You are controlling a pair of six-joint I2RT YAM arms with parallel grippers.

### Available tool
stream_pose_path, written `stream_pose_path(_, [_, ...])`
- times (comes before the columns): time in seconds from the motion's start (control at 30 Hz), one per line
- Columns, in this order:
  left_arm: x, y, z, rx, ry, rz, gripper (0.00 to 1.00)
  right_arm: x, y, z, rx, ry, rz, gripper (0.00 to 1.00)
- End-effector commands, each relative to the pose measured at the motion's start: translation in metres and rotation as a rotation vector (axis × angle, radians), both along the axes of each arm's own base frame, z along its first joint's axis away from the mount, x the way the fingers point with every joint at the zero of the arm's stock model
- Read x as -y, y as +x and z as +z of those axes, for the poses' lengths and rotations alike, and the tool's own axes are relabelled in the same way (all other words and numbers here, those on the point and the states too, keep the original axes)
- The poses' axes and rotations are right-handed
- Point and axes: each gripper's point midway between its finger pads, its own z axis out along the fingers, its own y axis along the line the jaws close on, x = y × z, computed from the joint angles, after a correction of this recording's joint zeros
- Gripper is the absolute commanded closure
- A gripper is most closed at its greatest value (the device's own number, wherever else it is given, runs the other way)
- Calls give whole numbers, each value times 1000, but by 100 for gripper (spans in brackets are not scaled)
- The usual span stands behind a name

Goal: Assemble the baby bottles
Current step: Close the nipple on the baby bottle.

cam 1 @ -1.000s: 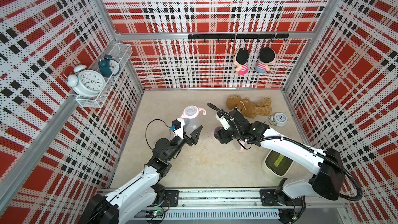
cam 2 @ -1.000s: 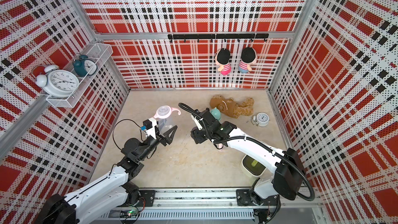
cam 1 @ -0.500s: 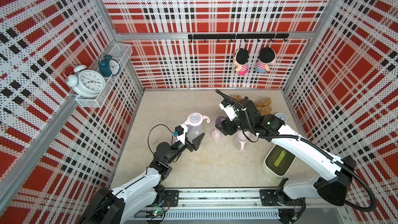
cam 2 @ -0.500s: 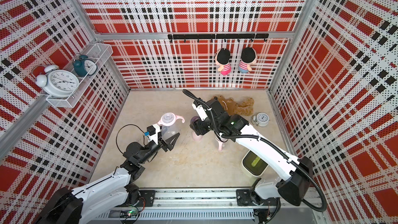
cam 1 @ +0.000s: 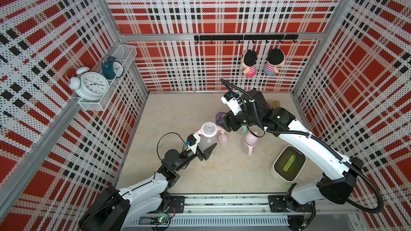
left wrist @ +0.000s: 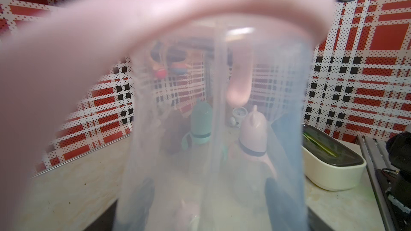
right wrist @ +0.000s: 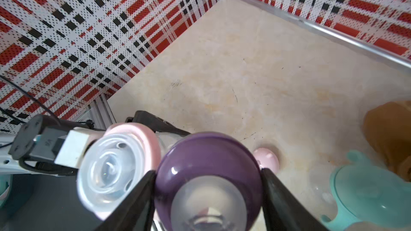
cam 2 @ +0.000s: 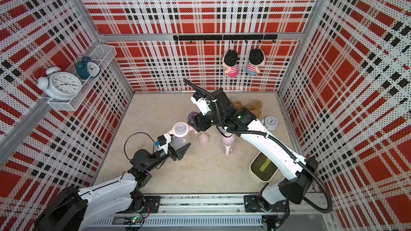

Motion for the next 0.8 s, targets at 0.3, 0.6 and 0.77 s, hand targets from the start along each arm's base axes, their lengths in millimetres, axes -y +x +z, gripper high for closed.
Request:
stream_pose_path(0.3, [4,1,10,58,-5,10,100,24,-4,-14,-9,-100,-46,46])
stream_pose_path(0.6, [16,2,-9,27,34,3,100,44,-6,9,-3,-176,-87,46])
stream_pose_path(0.77, [29,1,-16,24,69,-25,100,42,-21,1,-59,-211,-27,45])
